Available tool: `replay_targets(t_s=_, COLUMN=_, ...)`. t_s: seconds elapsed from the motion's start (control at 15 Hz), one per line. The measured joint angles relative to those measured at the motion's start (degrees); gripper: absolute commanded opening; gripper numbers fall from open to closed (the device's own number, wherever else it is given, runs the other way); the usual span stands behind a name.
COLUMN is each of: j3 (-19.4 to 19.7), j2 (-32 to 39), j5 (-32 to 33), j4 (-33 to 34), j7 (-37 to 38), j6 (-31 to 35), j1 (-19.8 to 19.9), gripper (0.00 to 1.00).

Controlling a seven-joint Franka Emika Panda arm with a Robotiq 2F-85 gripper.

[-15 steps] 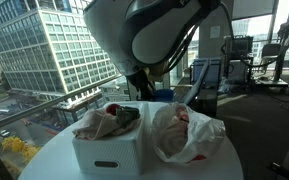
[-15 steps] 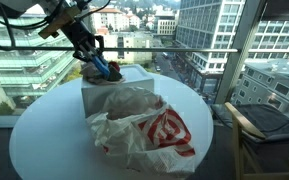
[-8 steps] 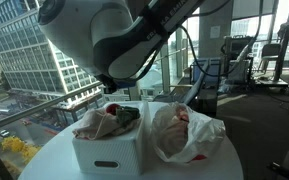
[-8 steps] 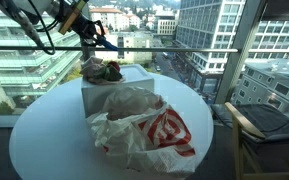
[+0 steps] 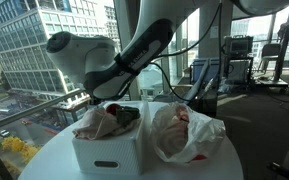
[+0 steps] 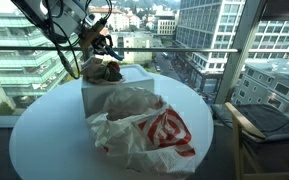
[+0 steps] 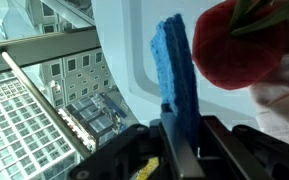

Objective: Remove the item from the plastic bag and put them on the white basket

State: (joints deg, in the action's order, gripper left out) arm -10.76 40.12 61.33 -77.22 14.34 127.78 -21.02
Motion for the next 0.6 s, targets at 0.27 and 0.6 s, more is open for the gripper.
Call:
replay_targets(t_s=0.27, j3=0.54, j2=2.65, j5=-4.59, j4=3.59, j7=-1.83, j6=2.62, j1=0.29, gripper=0.83)
replay_targets(t_s=0.6, j3=0.55, j2=1.10, j5=-5.76, j4=2.56, j7=2.03, j6=-2.23, j1=-0.30, gripper=1.00)
